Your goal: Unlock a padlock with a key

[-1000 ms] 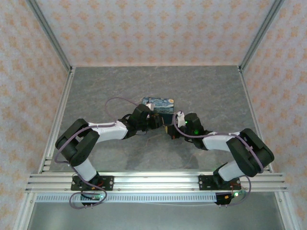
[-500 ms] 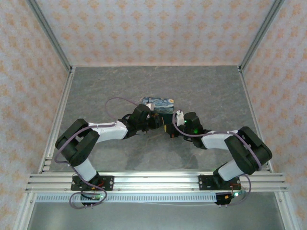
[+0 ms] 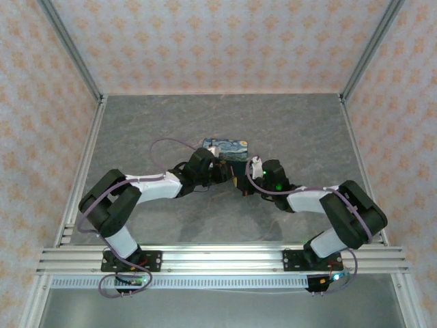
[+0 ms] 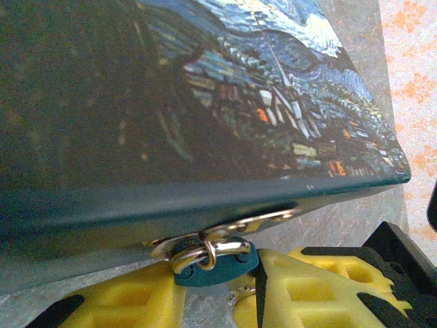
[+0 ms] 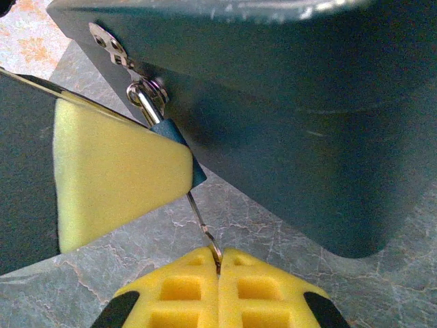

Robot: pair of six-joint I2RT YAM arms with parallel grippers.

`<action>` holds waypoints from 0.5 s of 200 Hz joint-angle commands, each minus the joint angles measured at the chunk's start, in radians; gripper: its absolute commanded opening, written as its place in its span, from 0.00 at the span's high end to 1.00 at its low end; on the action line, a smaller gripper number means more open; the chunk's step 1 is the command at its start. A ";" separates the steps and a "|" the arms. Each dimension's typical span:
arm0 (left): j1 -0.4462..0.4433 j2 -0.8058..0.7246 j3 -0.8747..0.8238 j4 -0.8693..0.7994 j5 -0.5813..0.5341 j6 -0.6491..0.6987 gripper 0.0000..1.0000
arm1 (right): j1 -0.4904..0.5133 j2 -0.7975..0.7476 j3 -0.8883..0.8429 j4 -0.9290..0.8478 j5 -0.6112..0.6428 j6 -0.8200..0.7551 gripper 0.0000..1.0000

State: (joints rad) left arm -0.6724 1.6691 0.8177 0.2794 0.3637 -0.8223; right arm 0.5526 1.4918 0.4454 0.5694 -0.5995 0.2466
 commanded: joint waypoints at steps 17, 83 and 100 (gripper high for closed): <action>0.002 -0.012 0.028 0.011 0.014 -0.011 0.68 | -0.006 0.003 -0.008 0.107 0.036 0.021 1.00; 0.000 -0.016 0.028 0.010 0.014 -0.016 0.68 | -0.007 -0.004 -0.021 0.125 0.055 0.023 1.00; 0.001 -0.015 0.029 0.012 0.019 -0.019 0.68 | -0.007 0.003 -0.017 0.124 0.049 0.022 1.00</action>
State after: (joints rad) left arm -0.6716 1.6691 0.8238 0.2802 0.3668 -0.8307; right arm 0.5526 1.4921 0.4309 0.6224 -0.5674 0.2653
